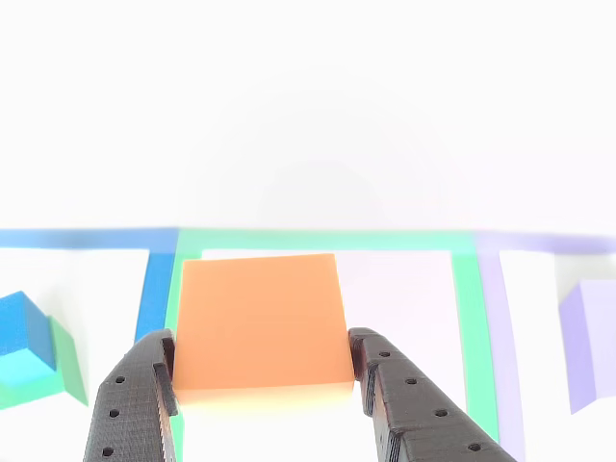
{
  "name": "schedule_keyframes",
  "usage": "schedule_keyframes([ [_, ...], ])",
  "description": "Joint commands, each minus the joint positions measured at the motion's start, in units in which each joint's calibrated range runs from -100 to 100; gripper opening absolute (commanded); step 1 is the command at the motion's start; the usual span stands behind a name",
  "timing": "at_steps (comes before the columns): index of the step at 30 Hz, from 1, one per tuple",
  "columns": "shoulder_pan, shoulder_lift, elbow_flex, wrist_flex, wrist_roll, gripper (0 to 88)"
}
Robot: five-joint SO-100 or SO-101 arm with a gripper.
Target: Tower of hanoi
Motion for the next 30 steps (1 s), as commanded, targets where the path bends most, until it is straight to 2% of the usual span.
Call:
schedule_keyframes([
  [1,-0.49,4.6,2.25,-13.33,0.0,10.9],
  [9,0.76,9.61,6.98,-25.23,0.0,10.9],
  [19,5.55,26.24,7.07,-44.34,0.0,10.9],
  [30,3.25,33.75,7.34,-52.44,0.0,10.9],
])
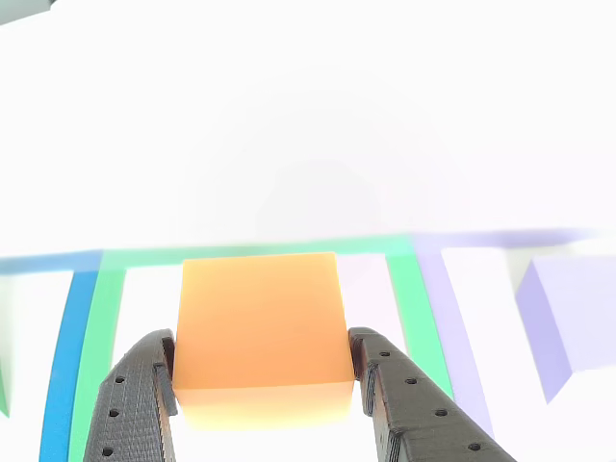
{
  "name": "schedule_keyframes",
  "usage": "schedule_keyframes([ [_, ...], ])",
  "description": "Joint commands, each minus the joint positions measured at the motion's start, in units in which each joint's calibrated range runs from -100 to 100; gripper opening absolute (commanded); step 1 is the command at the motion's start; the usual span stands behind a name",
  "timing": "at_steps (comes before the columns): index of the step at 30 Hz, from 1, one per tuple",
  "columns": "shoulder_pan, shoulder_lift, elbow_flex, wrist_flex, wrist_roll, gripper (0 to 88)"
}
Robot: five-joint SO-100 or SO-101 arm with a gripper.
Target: Tower of hanoi
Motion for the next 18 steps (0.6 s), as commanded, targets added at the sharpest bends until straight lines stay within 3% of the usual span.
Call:
schedule_keyframes([
  [1,-1.27,1.89,-0.76,-3.64,0.0,10.9],
  [18,-0.98,14.0,-4.13,-12.79,0.0,11.2],
])
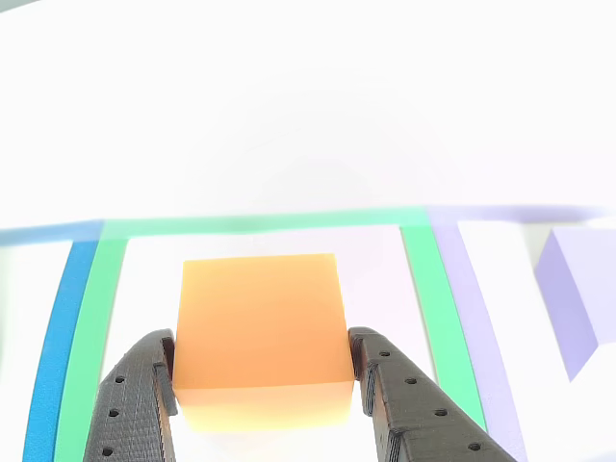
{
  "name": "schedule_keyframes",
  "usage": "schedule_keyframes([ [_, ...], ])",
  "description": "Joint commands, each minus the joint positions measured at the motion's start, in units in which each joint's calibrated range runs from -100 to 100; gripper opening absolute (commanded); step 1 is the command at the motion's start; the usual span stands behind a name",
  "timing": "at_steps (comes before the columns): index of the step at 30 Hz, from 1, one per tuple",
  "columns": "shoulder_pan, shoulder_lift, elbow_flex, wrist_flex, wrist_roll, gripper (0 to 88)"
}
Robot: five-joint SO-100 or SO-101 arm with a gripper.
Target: Tower of hanoi
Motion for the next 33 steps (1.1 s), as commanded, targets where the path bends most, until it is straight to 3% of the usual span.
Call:
schedule_keyframes([
  [1,-0.16,1.15,-2.22,-2.36,0.0,11.4],
  [23,0.32,2.36,-3.22,-4.47,0.0,28.9],
  [29,0.99,-12.65,-1.41,7.84,0.0,29.2],
  [33,2.14,-26.38,-3.5,25.25,0.0,26.2],
])
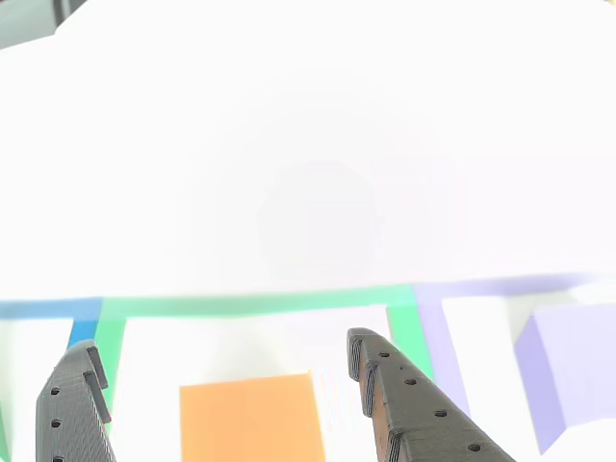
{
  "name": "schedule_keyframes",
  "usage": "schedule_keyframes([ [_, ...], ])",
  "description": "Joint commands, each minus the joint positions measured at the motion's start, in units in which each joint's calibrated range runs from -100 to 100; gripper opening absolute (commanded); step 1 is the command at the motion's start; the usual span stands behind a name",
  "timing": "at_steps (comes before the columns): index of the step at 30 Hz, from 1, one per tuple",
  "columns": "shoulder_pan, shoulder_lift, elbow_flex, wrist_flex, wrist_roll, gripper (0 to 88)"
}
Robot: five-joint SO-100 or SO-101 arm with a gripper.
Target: Tower of hanoi
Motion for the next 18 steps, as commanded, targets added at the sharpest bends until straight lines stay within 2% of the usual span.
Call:
schedule_keyframes([
  [1,1.84,-17.44,-3.02,19.2,0.0,24.9],
  [6,2.51,-32.21,-11.84,47.05,0.0,10.2],
  [13,1.17,-44.16,-32.2,88.1,0.0,4.5],
  [18,-2.28,-46.74,-49.39,111.5,0.0,3.1],
])
